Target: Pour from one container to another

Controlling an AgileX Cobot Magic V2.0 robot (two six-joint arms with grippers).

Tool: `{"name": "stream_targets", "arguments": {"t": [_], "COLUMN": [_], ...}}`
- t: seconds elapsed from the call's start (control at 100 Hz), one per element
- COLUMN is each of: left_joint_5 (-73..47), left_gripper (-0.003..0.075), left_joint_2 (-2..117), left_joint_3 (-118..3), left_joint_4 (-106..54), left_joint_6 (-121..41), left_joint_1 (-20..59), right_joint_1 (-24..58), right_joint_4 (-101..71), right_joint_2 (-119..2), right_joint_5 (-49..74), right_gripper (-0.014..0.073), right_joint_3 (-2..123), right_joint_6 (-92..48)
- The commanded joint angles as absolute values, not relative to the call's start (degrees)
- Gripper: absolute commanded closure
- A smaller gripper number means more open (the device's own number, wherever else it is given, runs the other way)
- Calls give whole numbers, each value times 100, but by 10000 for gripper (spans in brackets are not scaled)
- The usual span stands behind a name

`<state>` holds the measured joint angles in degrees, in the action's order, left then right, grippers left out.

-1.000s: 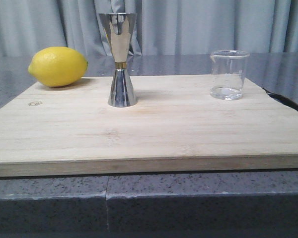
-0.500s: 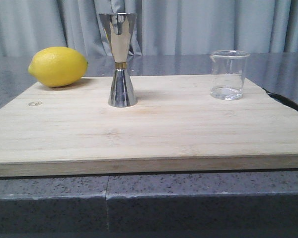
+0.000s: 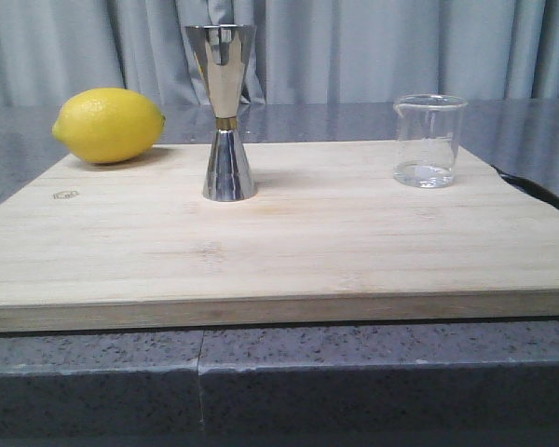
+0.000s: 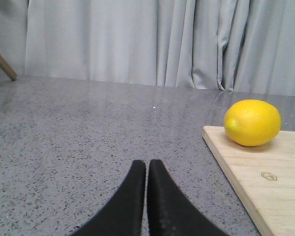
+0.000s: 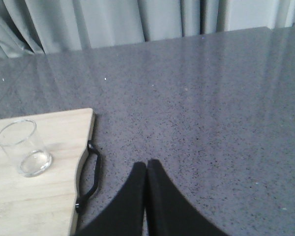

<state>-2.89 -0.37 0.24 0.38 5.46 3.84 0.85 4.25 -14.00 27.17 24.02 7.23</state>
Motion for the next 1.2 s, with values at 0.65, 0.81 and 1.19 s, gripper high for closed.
{"name": "stream_targets", "arguments": {"t": [0.65,0.81,1.19], "left_joint_5": [192,192,192], "left_gripper": [739,739,739], "left_joint_2": [-177,-177,-177], "left_joint_3": [46,46,46], "left_joint_4": [32,32,32], "left_joint_6": [528,528,528], "left_joint_1": [370,370,370], "right_joint_1": [-87,-87,-87], "right_joint_4": [-75,-75,0], "right_joint_2": [183,183,183], "right_joint_5": [-449,-449,-472], "right_gripper": [657,658,657], "right_joint_3": [-244,-244,-244], "right_joint_6": [706,706,90]}}
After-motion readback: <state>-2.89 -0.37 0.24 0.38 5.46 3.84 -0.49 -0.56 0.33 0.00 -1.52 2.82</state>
